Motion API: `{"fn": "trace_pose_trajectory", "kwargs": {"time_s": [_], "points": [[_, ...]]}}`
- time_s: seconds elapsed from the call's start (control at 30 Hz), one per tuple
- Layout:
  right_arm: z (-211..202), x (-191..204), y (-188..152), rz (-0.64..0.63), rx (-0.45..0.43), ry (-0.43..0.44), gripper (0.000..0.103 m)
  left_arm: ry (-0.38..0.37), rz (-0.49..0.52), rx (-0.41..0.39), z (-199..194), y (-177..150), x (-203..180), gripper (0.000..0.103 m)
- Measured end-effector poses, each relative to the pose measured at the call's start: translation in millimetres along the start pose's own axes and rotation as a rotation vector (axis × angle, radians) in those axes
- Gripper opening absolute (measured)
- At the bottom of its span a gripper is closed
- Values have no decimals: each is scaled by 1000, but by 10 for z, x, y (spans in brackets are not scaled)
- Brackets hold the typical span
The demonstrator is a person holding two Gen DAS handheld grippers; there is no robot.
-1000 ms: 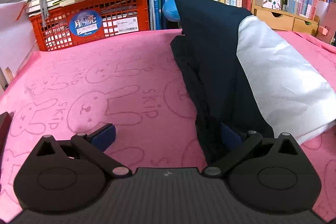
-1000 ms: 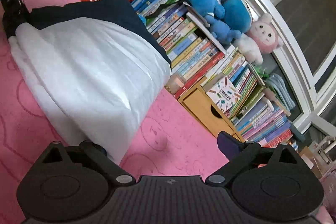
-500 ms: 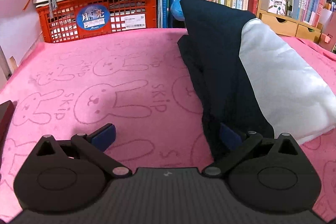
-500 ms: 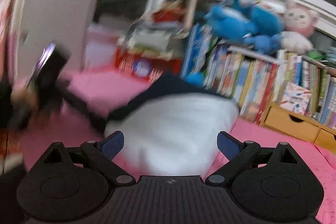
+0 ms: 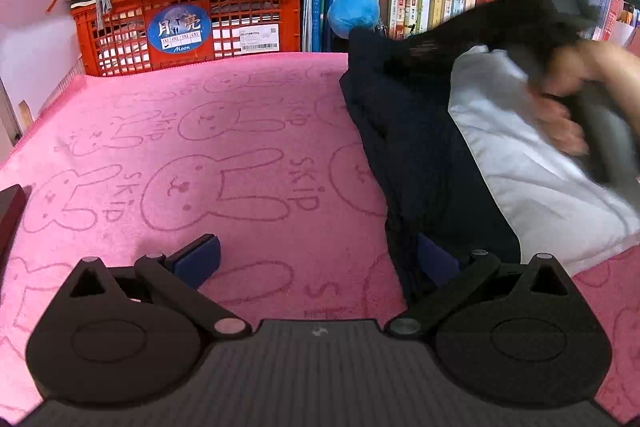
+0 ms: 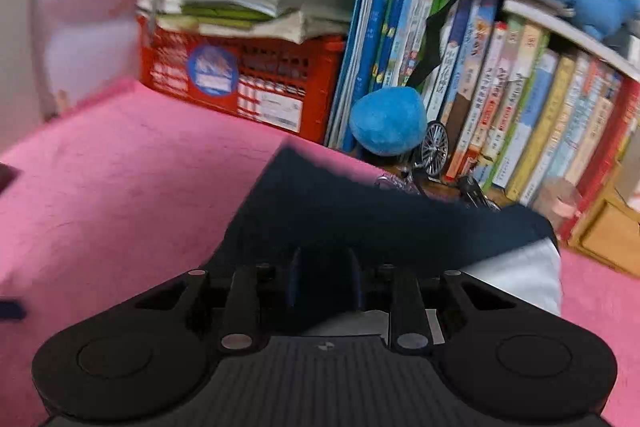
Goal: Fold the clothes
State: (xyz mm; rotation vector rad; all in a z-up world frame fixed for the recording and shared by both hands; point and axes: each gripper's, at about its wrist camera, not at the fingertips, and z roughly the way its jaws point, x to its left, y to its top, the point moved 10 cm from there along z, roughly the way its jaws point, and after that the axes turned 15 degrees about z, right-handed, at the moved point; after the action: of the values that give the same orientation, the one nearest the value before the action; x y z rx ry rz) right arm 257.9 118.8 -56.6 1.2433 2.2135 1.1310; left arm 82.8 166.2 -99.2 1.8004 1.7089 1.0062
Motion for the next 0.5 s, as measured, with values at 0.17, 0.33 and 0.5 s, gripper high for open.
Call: {"fn": "trace_pose_trajectory", "kwargs": {"time_s": [0.17,0.33,0.5], "points": [[511,-83,45,13,42,-49,28,-4,-11,-2,0,4,5,103],[706,-230,113,45,61,-82,36,-9,-11,0,4,15,-8,103],[323,-358,256,182,-17,-26,47,-11,-11,0,7,12,-4,103]]}}
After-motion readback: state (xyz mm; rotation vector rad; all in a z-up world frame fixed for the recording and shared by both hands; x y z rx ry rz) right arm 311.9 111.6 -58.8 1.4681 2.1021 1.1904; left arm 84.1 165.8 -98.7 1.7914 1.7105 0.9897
